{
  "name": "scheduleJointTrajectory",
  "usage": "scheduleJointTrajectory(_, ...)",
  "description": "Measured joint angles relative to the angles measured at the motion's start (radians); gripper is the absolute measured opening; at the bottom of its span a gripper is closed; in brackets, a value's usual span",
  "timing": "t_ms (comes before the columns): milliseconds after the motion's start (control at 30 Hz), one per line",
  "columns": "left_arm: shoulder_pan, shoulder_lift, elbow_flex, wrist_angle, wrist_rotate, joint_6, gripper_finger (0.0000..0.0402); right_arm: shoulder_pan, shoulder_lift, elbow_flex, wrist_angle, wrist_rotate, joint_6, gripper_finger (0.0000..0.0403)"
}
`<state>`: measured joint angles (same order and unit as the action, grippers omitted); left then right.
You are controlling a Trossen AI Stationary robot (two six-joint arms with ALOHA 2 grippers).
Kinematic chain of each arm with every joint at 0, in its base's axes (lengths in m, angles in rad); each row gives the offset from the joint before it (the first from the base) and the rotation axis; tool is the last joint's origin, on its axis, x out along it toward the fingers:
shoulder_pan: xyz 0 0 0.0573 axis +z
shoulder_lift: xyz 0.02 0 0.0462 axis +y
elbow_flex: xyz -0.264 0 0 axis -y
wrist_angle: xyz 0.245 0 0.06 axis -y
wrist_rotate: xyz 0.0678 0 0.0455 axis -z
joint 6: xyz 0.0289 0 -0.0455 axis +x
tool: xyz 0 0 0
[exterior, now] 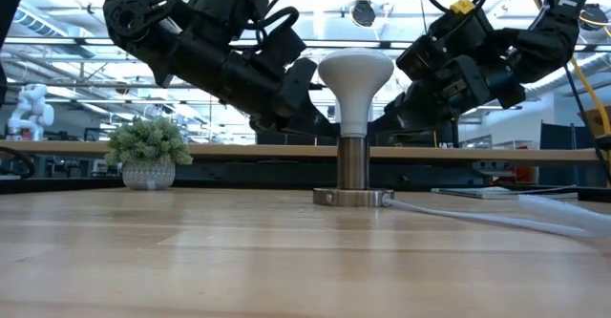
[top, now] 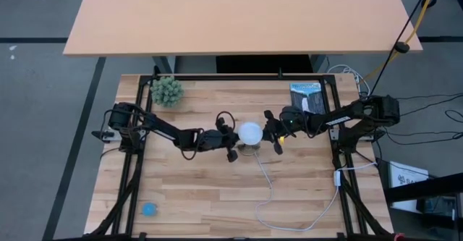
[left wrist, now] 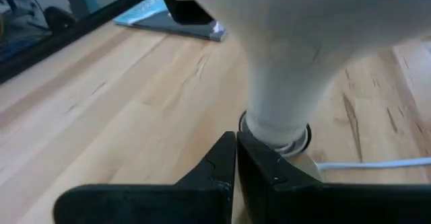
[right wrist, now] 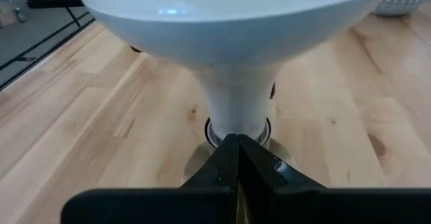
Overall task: Screw lightbulb
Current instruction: Insert the lightbulb into the lamp
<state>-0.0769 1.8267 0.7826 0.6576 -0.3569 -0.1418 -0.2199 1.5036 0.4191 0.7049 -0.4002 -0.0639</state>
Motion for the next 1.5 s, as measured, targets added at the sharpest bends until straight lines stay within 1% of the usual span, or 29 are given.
scheduleJointTrajectory(133, -0.002, 0.0, 0.0, -0.054, 0.02, -0.053, 0.0018, -0.001, 0.0, 0.0, -0.015, 0.001, 0.0, 0.0)
scheduleJointTrajectory(267, -0.003, 0.0, -0.001, -0.047, 0.133, -0.067, 0.0018, -0.001, 0.0, 0.0, -0.013, 0.012, 0.0, 0.0)
scheduleJointTrajectory(400, -0.003, 0.0, -0.001, 0.016, 0.143, -0.049, 0.0018, -0.001, 0.0, 0.0, -0.013, 0.076, 0.0, 0.0)
scheduleJointTrajectory(533, -0.001, 0.0, 0.0, 0.026, 0.143, -0.033, 0.0018, -0.001, 0.0, 0.0, -0.008, 0.081, 0.0, 0.0)
scheduleJointTrajectory(600, 0.003, 0.0, 0.0, 0.027, 0.143, -0.033, 0.0018, 0.0, 0.0, 0.0, -0.004, 0.059, 0.0, 0.0)
scheduleJointTrajectory(733, 0.014, 0.0, 0.0, 0.024, 0.138, -0.033, 0.0018, 0.0, 0.0, 0.0, -0.005, -0.027, 0.005, 0.0)
scheduleJointTrajectory(800, 0.015, 0.0, 0.0, 0.022, 0.115, -0.033, 0.0018, 0.002, 0.0, 0.0, -0.005, -0.063, 0.032, 0.0)
scheduleJointTrajectory(933, 0.016, 0.0, 0.0, -0.016, 0.029, -0.064, 0.0018, 0.002, 0.0, 0.0, -0.006, -0.122, 0.045, 0.0)
scheduleJointTrajectory(1033, 0.015, 0.0, 0.0, -0.041, 0.031, -0.092, 0.0018, 0.001, 0.0, 0.0, -0.018, -0.126, 0.045, 0.0)
scheduleJointTrajectory(1100, 0.012, 0.0, 0.0, -0.036, 0.078, -0.102, 0.0018, -0.003, 0.0, 0.0, -0.03, -0.108, 0.045, 0.0)
scheduleJointTrajectory(1233, 0.002, 0.0, 0.0, 0.011, 0.178, -0.08, 0.0018, -0.014, 0.0, 0.0, -0.042, 0.026, 0.061, 0.0)
scheduleJointTrajectory(1300, -0.002, 0.0, 0.0, 0.039, 0.193, -0.06, 0.0018, -0.016, 0.0, 0.0, -0.03, 0.056, 0.061, 0.0)
scheduleJointTrajectory(1500, 0.006, 0.0, 0.0, 0.07, 0.193, -0.034, 0.0018, 0.004, 0.0, 0.0, 0.002, 0.054, 0.061, 0.0)
